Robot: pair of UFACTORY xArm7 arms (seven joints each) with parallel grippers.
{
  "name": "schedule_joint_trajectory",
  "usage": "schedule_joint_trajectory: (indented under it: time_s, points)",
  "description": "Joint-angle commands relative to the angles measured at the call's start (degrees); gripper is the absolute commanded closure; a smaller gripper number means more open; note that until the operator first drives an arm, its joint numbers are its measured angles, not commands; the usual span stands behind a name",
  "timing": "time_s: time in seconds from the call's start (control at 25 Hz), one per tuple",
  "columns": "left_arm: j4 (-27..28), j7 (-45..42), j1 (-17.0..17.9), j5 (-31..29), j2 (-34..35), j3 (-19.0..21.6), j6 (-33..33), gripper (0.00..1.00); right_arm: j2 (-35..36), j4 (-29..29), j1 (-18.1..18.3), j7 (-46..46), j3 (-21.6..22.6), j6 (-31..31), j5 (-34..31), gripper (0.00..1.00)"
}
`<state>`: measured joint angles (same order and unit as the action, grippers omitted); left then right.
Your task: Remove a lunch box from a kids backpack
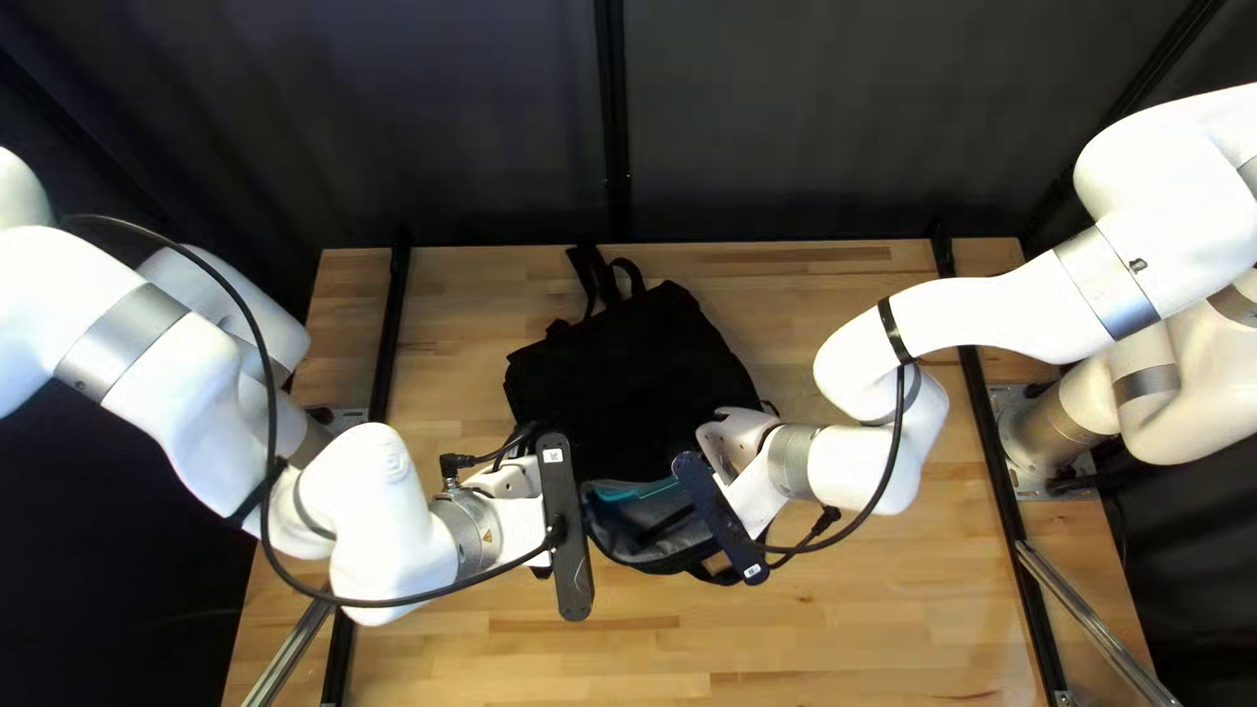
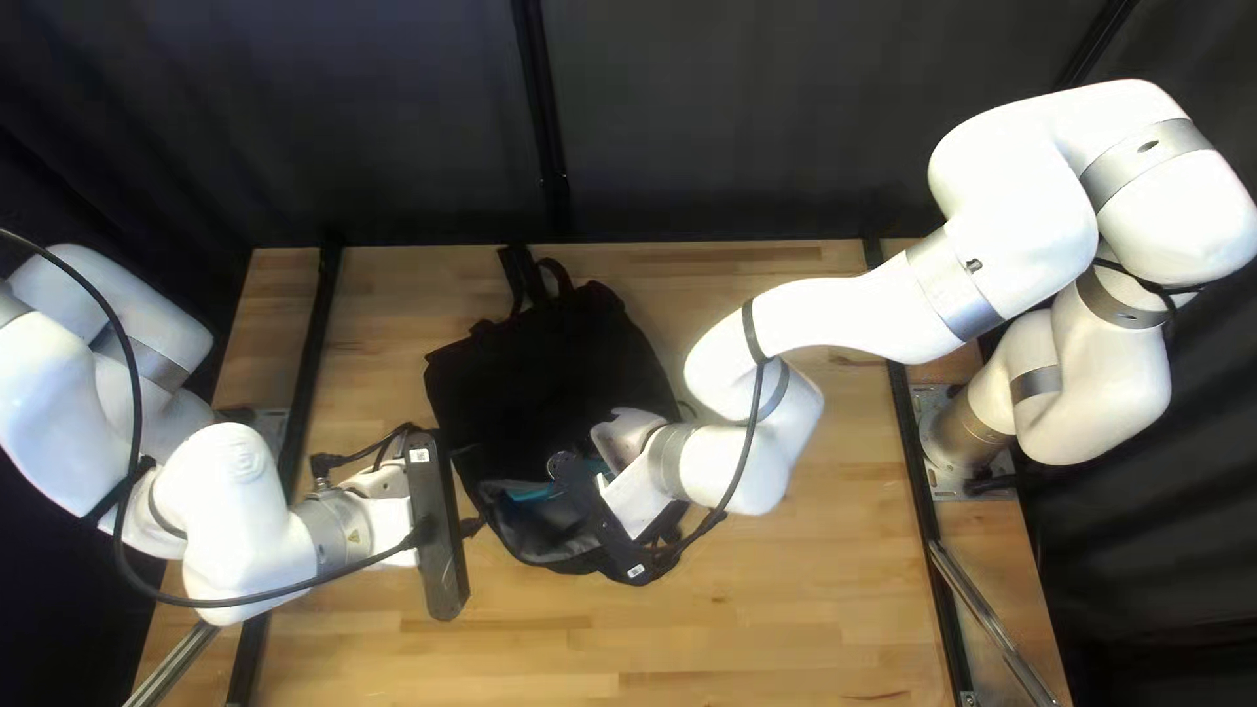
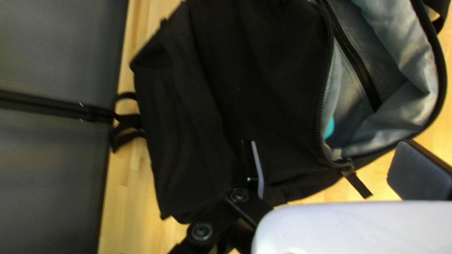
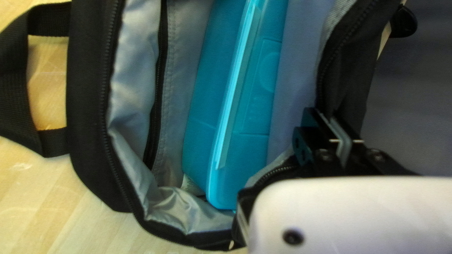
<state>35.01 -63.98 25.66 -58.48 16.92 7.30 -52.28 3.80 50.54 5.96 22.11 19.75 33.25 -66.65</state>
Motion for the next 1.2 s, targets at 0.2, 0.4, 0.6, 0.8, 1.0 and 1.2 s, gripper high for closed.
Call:
schedule_joint_trajectory:
  time_s: [0.2, 0.4, 0.6, 0.8, 1.0, 1.2]
  points:
    - [2.3, -3.6, -1.9, -5.7, -5.1, -1.2, 4.7, 0.0, 0.3, 0.4, 0.1, -0.4, -0.1, -0.1, -0.2, 1.0]
    - [1.3, -5.9, -3.3, -7.9, -5.6, -2.5, 7.0, 0.0, 0.4, 0.6, -0.1, -0.6, 0.0, 0.0, -0.5, 1.0]
    - [-0.3, -7.7, -3.9, -9.3, -4.4, -3.0, 7.9, 0.0, 0.4, 0.8, -0.2, -0.8, 0.1, -0.1, -0.8, 1.0]
    - [-0.9, -8.7, -4.3, -10.6, -3.7, -3.4, 8.6, 0.06, 1.1, 1.3, -0.2, -0.8, 0.1, -0.2, -1.4, 1.0]
    - [-0.7, -9.0, -4.9, -12.1, -3.5, -4.0, 9.9, 0.32, 1.5, 1.5, 0.0, -0.8, -0.1, -0.5, -1.6, 1.0]
    - [-0.9, -10.1, -5.5, -13.4, -4.0, -4.6, 11.3, 0.88, 1.7, 1.8, 0.0, -0.8, -0.1, -0.6, -1.7, 1.0]
